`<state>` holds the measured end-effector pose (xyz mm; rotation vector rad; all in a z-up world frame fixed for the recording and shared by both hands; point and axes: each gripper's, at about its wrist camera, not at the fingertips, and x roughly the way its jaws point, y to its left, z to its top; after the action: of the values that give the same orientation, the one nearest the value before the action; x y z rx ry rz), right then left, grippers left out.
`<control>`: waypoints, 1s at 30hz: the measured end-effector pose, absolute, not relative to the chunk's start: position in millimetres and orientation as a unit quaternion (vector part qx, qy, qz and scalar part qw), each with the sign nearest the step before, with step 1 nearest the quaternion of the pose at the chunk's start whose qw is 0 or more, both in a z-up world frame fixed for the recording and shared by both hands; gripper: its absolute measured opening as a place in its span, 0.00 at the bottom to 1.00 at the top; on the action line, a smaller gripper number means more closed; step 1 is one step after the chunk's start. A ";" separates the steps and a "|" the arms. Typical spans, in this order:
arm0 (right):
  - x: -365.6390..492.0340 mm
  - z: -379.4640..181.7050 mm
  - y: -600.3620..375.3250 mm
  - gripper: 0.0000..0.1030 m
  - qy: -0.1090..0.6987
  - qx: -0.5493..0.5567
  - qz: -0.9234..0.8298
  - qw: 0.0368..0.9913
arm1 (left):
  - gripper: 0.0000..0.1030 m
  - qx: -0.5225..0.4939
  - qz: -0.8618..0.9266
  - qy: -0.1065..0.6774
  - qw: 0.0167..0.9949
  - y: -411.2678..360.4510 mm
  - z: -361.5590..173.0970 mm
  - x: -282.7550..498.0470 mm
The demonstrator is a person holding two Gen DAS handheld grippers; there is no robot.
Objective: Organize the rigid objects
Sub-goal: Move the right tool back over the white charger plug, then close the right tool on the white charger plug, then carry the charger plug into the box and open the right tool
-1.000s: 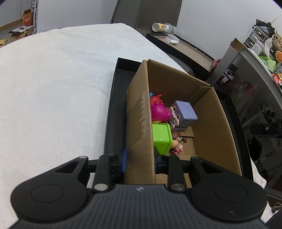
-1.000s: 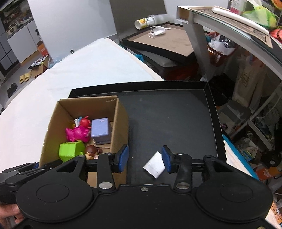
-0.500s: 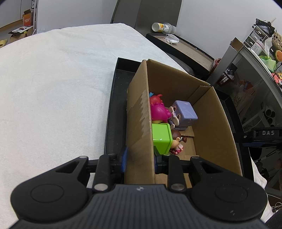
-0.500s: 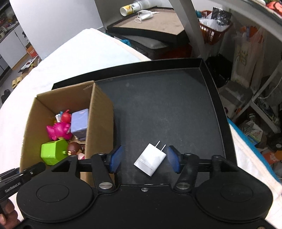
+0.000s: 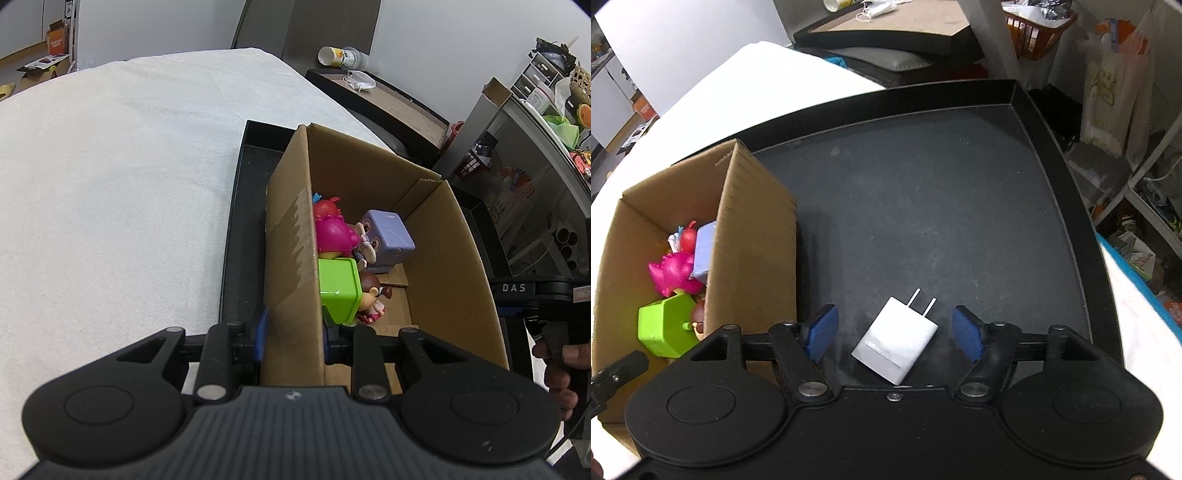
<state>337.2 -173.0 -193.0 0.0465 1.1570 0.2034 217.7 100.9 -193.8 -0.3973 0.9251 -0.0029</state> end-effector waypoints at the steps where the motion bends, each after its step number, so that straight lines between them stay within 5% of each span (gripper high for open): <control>1: 337.5 -194.0 -172.4 0.66 0.546 0.020 0.095 0.832 | 0.25 -0.190 -0.001 0.444 0.876 100.5 -193.9 218.3; 16: 336.4 -211.6 -167.2 0.65 0.566 -0.008 0.080 0.820 | 0.25 -0.185 0.000 0.444 0.877 97.9 -194.3 219.6; 22: 331.6 -211.4 -167.6 0.38 0.571 -0.025 0.069 0.818 | 0.25 -0.184 0.000 0.444 0.877 97.4 -194.4 219.5; 30: 326.9 -199.4 -183.7 0.35 0.562 -0.012 0.051 0.825 | 0.25 -0.183 0.000 0.443 0.878 96.8 -194.2 219.4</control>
<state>326.9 -183.7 -199.4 -0.0246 1.1945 0.1091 219.4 96.8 -194.2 -0.3818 0.9238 0.0009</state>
